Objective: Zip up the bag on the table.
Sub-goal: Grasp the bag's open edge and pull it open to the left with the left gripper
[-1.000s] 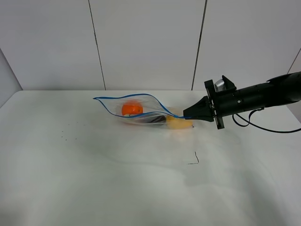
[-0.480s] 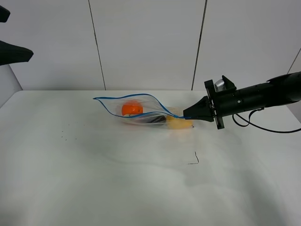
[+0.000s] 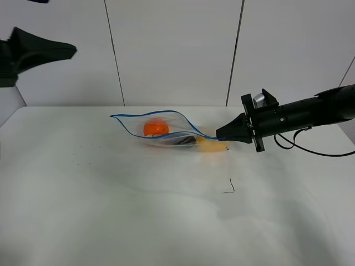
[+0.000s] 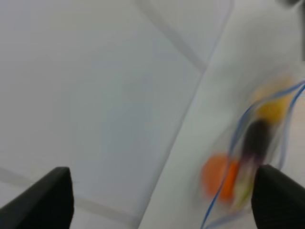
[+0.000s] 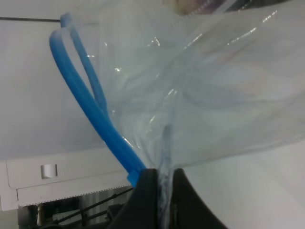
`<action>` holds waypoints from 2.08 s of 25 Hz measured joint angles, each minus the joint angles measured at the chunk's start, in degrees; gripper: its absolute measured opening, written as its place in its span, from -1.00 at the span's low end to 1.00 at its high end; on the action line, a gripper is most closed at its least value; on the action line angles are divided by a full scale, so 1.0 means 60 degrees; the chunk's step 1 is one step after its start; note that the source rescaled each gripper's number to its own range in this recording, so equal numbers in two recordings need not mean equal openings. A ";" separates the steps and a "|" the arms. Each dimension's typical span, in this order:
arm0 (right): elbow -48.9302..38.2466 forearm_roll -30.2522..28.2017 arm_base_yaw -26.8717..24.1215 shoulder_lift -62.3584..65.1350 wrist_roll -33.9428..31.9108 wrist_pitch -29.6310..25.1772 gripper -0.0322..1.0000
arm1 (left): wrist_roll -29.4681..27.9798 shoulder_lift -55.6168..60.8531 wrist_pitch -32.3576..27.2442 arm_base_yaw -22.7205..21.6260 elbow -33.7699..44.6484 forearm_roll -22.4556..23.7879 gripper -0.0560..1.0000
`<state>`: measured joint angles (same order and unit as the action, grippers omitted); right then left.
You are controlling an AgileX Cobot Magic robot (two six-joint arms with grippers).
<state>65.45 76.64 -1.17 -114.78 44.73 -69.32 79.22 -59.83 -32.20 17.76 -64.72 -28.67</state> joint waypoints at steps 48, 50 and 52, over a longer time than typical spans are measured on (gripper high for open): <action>0.0003 0.0048 0.0000 0.0000 -0.0176 0.0000 -0.94 | -0.0787 -0.7693 1.0614 0.5458 0.1486 0.0174 1.00; 0.0003 0.0048 0.0000 0.0000 -0.0176 0.0000 -0.94 | -0.0805 -0.7830 1.0718 0.5458 0.1486 0.0174 1.00; 0.0003 0.0064 0.0000 0.0000 -0.0176 0.0000 -0.94 | -0.0822 -0.7966 1.0959 0.5458 0.1486 0.0292 1.00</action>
<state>65.47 77.03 -1.17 -114.78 43.67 -69.32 74.29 -107.63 33.55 50.50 -55.80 -26.92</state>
